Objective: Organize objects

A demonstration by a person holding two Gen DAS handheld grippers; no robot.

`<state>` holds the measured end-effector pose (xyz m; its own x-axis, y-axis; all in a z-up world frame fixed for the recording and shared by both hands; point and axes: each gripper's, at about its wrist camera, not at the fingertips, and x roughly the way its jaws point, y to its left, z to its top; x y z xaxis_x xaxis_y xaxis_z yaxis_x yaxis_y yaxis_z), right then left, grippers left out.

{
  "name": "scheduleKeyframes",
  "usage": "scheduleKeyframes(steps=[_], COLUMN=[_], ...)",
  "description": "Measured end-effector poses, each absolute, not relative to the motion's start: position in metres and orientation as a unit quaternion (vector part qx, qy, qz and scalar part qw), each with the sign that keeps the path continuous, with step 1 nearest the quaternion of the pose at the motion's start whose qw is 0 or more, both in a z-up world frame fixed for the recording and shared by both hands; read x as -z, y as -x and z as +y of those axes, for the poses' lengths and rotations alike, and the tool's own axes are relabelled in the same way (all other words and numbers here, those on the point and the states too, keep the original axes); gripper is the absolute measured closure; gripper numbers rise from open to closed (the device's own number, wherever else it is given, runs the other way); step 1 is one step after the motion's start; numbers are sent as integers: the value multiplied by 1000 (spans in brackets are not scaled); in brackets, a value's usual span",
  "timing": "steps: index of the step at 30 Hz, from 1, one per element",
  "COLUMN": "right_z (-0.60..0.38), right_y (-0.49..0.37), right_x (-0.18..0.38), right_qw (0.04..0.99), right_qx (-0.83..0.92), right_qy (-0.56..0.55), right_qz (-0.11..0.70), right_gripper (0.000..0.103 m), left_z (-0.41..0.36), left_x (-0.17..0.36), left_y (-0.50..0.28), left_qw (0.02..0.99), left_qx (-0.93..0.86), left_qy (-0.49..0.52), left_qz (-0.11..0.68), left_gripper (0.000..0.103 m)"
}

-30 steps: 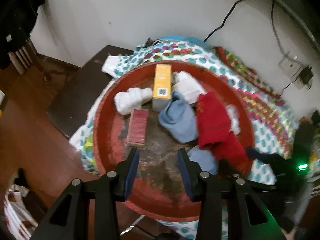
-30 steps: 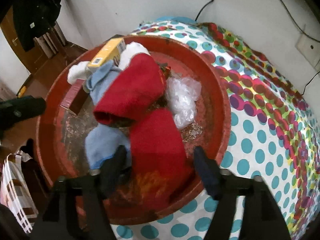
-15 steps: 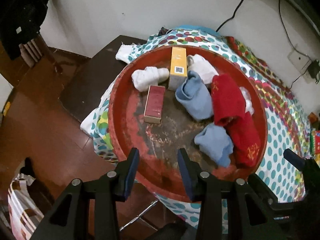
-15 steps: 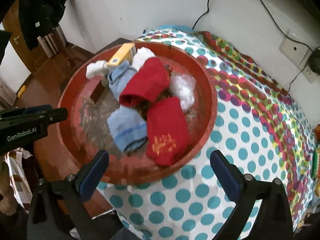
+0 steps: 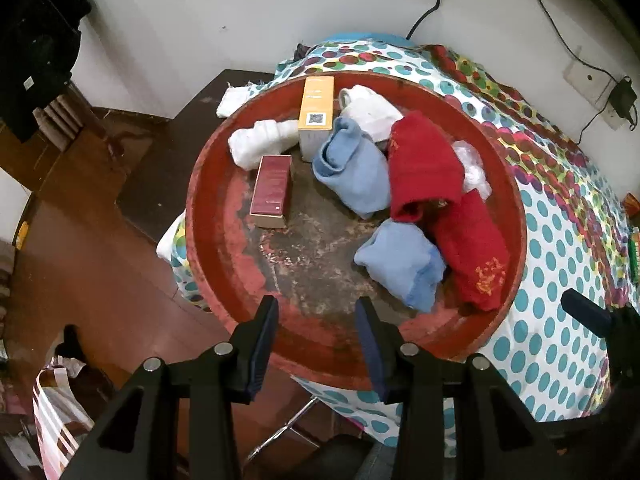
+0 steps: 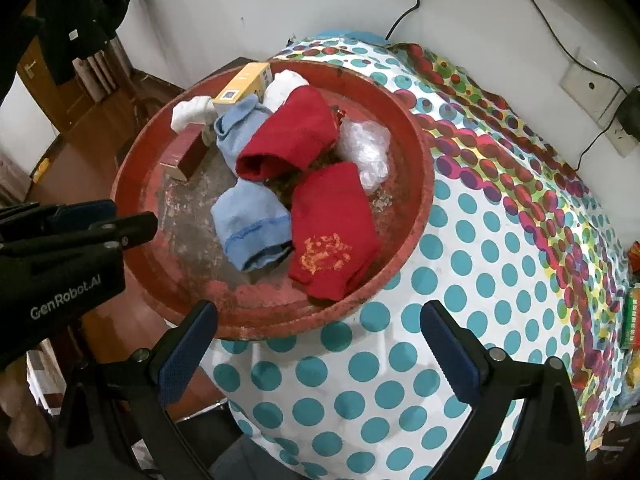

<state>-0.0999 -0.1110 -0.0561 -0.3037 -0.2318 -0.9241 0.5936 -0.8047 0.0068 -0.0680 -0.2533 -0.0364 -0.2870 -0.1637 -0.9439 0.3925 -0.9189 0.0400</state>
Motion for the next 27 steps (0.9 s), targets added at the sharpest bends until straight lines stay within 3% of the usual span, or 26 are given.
scheduleKeyframes(steps=[27], right_z=[-125], right_y=[94], right_x=[44], right_qw=[268], right_qx=[787], right_qy=[-526], right_qz=[178], right_gripper=[2], left_z=[-242], left_x=[9], left_y=[54], left_qw=[167], left_qx=[826], left_qy=[-534], left_qz=[75], left_gripper=[61])
